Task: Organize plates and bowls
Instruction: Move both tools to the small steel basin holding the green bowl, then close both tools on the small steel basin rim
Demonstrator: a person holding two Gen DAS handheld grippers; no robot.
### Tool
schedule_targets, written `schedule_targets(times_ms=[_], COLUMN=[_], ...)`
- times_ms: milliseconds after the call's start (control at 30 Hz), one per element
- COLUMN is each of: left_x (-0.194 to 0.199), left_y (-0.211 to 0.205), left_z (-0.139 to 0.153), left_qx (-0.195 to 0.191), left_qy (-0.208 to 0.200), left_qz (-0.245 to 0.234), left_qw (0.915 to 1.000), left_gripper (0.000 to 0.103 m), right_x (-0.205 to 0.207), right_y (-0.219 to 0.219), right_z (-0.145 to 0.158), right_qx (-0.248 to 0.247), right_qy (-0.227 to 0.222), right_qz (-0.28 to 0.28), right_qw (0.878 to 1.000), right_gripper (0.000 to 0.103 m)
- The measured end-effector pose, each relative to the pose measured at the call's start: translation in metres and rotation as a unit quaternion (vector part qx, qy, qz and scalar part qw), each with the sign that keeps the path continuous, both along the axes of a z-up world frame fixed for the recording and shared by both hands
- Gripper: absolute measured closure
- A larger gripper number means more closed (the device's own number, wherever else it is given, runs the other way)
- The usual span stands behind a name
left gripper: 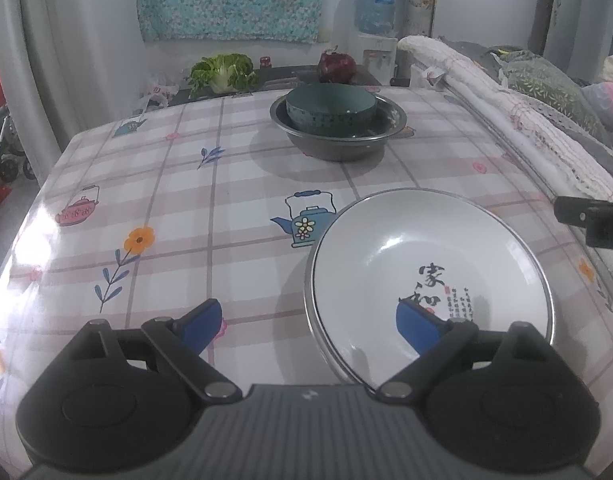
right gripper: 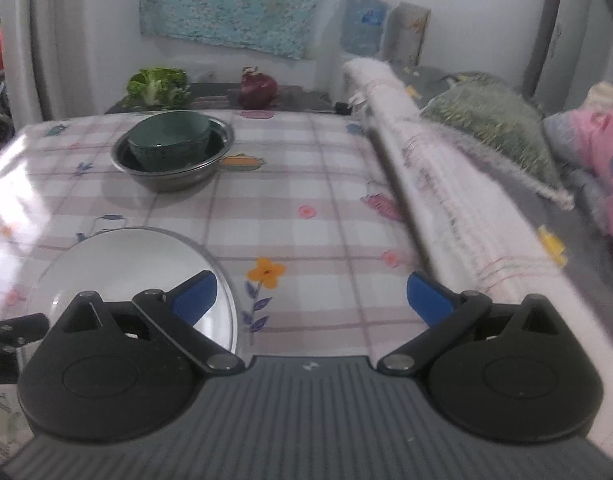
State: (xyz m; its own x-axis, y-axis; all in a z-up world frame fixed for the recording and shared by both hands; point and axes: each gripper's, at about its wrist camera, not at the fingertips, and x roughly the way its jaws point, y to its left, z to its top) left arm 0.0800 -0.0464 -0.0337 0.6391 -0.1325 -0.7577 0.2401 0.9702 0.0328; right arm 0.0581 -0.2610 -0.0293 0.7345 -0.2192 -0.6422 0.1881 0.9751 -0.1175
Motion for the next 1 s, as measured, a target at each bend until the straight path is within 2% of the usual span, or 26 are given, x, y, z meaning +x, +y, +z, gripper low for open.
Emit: schedule_targets(times_ms=[100, 200, 400, 533, 667, 767, 833, 1000], left_x=[0.003, 0.007, 0.030, 0.058, 0.096, 0.128, 0.150, 0.195], left_y=[0.003, 0.006, 0.014, 0.012, 0.009, 0.011, 0.014, 0.018], left_z=[0.004, 0.010, 0.026, 0.036, 0.039, 0.035, 0.032, 0.026], left_qx=[-0.011, -0.021, -0.038, -0.022, -0.030, -0.042, -0.060, -0.095], left_qy=[-0.006, -0.020, -0.052, -0.072, -0.070, -0.058, -0.049, -0.033], left_qz=[-0.006, -0.017, -0.040, -0.050, -0.047, -0.030, -0.013, 0.018], left_qw=[0.9999, 0.9994, 0.9971, 0.9959, 0.9960, 0.9970, 0.9969, 0.9948], left_gripper=[0.007, 0.004, 0.003, 0.003, 0.004, 0.010, 0.020, 0.041], right_x=[0.003, 0.004, 0.012, 0.037, 0.073, 0.105, 0.130, 0.181], right_y=[0.000, -0.001, -0.016, -0.026, -0.037, -0.042, -0.044, -0.046], right_z=[0.005, 0.012, 0.031, 0.041, 0.047, 0.046, 0.041, 0.022], right_qx=[-0.016, -0.009, 0.073, 0.117, 0.166, 0.178, 0.182, 0.195], right_qy=[-0.003, -0.016, -0.052, -0.057, -0.051, -0.040, -0.027, 0.004], right_qz=[0.002, 0.019, 0.059, 0.081, 0.104, 0.113, 0.117, 0.129], right_qw=[1.000, 1.000, 0.994, 0.988, 0.979, 0.977, 0.976, 0.972], right_gripper=[0.001, 0.001, 0.001, 0.001, 0.001, 0.002, 0.004, 0.020])
